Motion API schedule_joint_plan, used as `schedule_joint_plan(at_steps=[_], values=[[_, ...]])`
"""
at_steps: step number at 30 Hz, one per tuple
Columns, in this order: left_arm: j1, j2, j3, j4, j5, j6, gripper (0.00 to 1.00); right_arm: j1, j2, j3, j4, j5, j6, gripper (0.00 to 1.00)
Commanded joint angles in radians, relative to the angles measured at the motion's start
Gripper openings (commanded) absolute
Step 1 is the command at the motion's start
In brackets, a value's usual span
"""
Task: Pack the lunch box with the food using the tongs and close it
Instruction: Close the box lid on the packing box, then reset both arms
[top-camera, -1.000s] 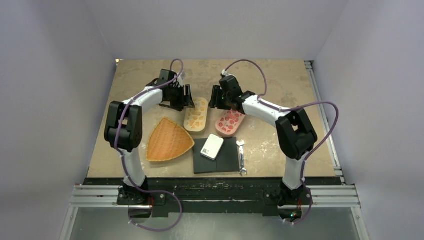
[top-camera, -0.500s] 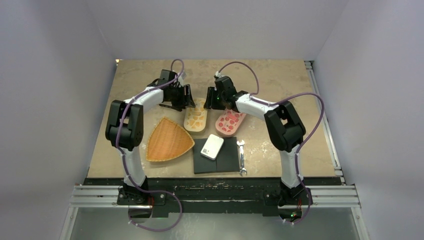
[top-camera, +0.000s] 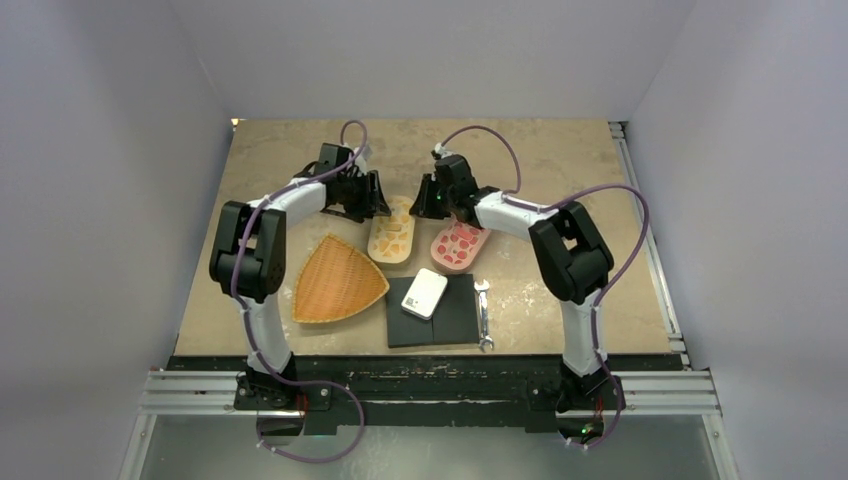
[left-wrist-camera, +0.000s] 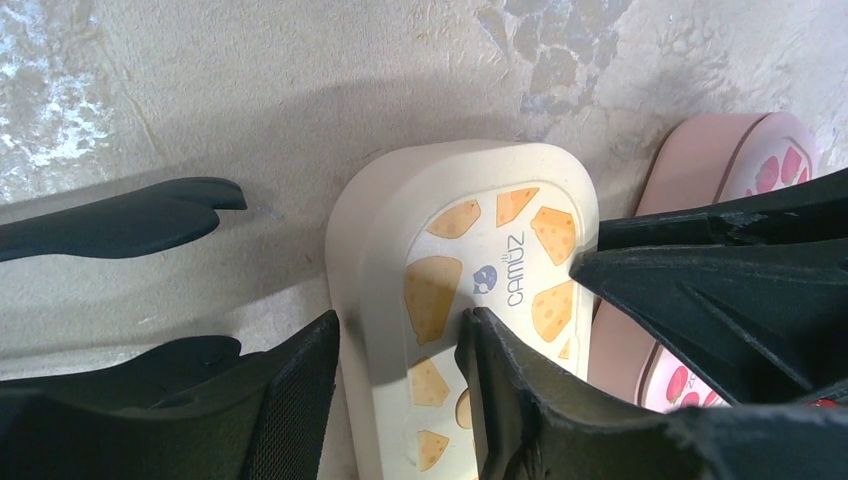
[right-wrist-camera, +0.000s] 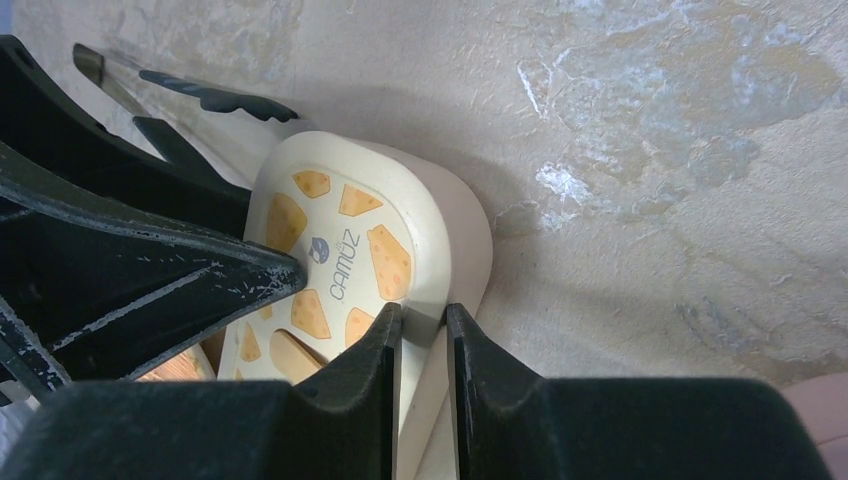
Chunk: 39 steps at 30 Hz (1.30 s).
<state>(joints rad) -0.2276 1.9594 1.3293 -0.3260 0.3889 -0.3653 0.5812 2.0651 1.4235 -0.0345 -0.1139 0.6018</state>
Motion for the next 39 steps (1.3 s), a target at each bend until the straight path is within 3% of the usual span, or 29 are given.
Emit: schedule_joint_plan(at_steps=[1,15,18,22,26,33,39], values=[[-0.003,0.044,-0.094,-0.114,-0.112,0.030,0.46,-0.004,0.009,-0.111,-0.037,0.039,-0.022,0.21],[-0.113,-0.007,-0.132,0.134,-0.028,-0.158,0.46,-0.005,-0.173,-0.066,-0.104,0.111,-0.026,0.29],[-0.112,-0.035,-0.098,0.127,-0.058,-0.138,0.55,-0.004,-0.201,-0.033,-0.112,0.110,-0.043,0.35],[-0.111,-0.098,-0.048,0.128,-0.100,-0.098,0.70,-0.009,-0.269,-0.017,-0.119,0.126,-0.066,0.54],[-0.101,-0.194,-0.022,0.141,-0.160,-0.067,0.88,-0.046,-0.365,-0.027,-0.126,0.128,-0.098,0.67],[0.019,-0.428,-0.103,0.200,-0.209,-0.052,0.92,-0.231,-0.562,-0.179,-0.080,0.074,-0.132,0.75],[0.047,-0.736,-0.254,0.243,-0.510,0.082,0.94,-0.406,-0.819,-0.429,0.072,0.137,-0.184,0.79]])
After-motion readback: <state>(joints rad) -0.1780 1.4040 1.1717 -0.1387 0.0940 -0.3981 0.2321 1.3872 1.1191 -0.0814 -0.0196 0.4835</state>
